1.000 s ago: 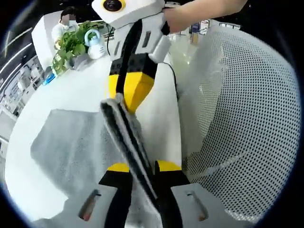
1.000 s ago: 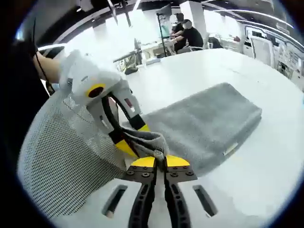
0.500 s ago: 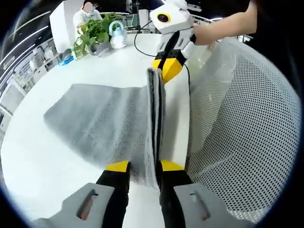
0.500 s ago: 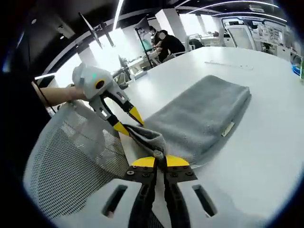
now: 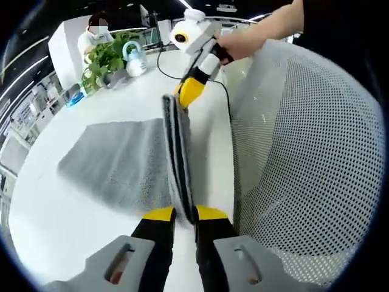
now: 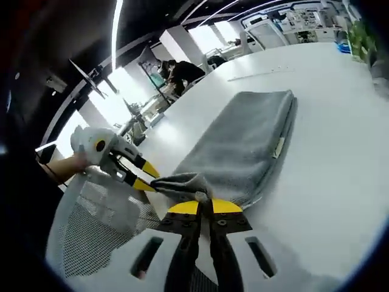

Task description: Fold the towel on the table until its edges align and the towel forms a compact rectangular stack.

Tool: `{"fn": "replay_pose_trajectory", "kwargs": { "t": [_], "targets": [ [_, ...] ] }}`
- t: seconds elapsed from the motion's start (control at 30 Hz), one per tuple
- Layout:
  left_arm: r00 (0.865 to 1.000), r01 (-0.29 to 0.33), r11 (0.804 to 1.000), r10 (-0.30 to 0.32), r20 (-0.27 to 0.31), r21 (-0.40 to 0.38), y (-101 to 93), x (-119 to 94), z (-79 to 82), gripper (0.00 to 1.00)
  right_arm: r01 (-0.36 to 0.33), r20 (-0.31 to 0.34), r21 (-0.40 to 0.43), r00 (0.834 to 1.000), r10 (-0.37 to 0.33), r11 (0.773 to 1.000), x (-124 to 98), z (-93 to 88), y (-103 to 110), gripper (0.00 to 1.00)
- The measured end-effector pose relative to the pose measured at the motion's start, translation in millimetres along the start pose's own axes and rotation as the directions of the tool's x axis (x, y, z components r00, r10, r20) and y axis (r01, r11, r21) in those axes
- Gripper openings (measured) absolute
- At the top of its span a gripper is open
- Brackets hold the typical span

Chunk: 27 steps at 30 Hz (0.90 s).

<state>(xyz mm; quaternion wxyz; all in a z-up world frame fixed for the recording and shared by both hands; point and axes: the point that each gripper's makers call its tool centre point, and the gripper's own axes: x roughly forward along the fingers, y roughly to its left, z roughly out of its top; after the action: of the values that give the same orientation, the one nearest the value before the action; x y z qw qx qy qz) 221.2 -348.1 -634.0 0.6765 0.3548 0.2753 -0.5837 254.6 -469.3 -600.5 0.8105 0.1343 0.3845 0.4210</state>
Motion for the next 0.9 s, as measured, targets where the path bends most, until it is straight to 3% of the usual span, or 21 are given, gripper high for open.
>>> {"fn": "replay_pose_trajectory", "kwargs": {
  "t": [0.1,0.2,0.27,0.43,0.53,0.6,0.63,0.77,0.83,0.9],
  "targets": [
    [0.999,0.02,0.999,-0.019,-0.03,0.034,-6.5,6.4,-2.1,0.18,0.007,-0.005,-0.005,1.0,-0.007,1.0,1.4,-1.7,-0.1,0.01],
    [0.996,0.042,0.989,-0.03,-0.087,0.14,-14.3,11.4,-9.8,0.26,0.01,0.025,0.027,1.0,-0.011,1.0,-0.7,2.6,-3.1,0.01],
    [0.997,0.038,0.983,-0.025,-0.075,0.182,-15.7,12.2,-6.1,0.27,0.019,0.032,0.035,0.999,-0.02,0.999,-1.6,2.3,-4.7,0.02],
    [0.997,-0.014,0.992,0.024,-0.074,0.123,-2.0,10.3,-5.7,0.19,0.01,0.052,0.045,0.999,-0.012,0.999,-4.6,2.6,-3.6,0.02],
    [0.996,-0.059,0.991,0.067,-0.067,0.117,8.7,5.1,-3.4,0.09,0.005,0.07,0.057,0.997,-0.009,0.998,-7.0,4.6,-5.0,0.02],
    [0.996,-0.086,0.996,0.086,-0.002,0.008,15.2,-3.7,10.2,0.07,0.023,0.08,0.035,0.996,-0.026,0.999,-10.3,4.5,-9.6,0.02],
    [0.992,-0.108,0.992,0.112,0.054,-0.068,22.2,-10.2,18.4,0.07,0.025,0.085,0.036,0.996,-0.028,0.999,-12.3,4.6,-11.0,0.02],
    [0.973,-0.11,0.964,0.154,0.171,-0.242,38.0,-26.3,32.6,0.06,0.001,0.151,0.048,0.989,-0.009,0.999,-21.4,14.0,-9.5,0.02],
    [0.959,-0.093,0.954,0.163,0.233,-0.286,42.6,-34.4,40.4,0.05,0.049,0.118,-0.077,0.992,-0.04,0.996,-23.5,15.4,-5.5,0.02],
    [0.942,-0.108,0.948,0.194,0.273,-0.299,48.5,-43.7,47.5,0.05,0.051,0.126,-0.168,0.992,-0.03,0.985,-26.3,24.2,8.4,0.02]
  ]
}}
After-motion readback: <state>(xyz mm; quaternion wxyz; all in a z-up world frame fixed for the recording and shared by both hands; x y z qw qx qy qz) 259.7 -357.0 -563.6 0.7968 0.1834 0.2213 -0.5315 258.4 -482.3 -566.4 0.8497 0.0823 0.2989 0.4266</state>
